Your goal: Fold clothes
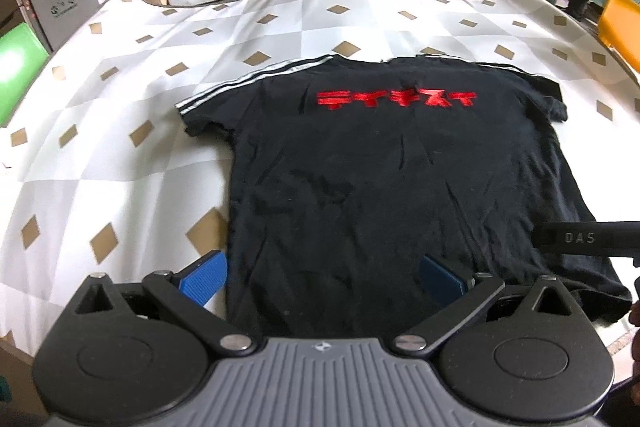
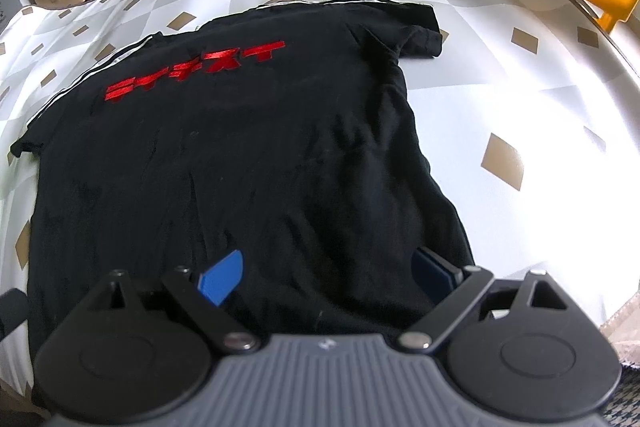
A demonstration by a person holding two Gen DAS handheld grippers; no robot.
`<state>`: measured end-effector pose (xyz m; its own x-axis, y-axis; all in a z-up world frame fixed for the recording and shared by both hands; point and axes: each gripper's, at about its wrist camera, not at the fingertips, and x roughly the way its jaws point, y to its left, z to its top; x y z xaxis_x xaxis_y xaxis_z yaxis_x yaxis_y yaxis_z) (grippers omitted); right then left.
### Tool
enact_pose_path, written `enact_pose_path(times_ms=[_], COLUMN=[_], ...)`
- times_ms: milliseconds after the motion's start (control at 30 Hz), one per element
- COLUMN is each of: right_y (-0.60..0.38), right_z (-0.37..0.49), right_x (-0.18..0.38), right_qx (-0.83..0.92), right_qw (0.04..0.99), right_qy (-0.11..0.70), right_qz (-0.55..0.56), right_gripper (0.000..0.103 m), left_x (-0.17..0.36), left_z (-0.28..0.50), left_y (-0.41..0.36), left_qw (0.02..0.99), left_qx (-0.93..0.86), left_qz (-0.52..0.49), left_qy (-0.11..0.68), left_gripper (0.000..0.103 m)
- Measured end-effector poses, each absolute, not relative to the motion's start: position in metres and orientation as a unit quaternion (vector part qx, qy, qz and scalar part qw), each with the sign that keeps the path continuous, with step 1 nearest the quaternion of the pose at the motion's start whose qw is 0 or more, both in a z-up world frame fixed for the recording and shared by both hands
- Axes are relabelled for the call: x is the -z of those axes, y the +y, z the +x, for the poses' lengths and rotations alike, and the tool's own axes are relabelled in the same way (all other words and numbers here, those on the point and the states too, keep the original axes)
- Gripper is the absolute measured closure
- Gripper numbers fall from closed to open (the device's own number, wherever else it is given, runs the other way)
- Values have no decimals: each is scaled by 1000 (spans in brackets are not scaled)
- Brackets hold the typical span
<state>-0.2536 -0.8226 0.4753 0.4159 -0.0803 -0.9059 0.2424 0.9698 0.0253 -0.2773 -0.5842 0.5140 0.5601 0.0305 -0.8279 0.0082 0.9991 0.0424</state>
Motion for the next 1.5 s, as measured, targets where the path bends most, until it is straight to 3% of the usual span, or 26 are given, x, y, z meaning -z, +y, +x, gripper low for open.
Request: enact_pose_path(times_ms=[1500], right_y=[-821], right_z=[-276], right_x=[-493], right_qx=[69], right_qw=[848], right_qy=[514], right_qz=[108], right_gripper=[11], left_x=[-567], left_z=[-336], left_y=[-593], left_qw=[888], left_qx=[-56], left_qz=[-9], left_qy=[457], left_gripper=[0])
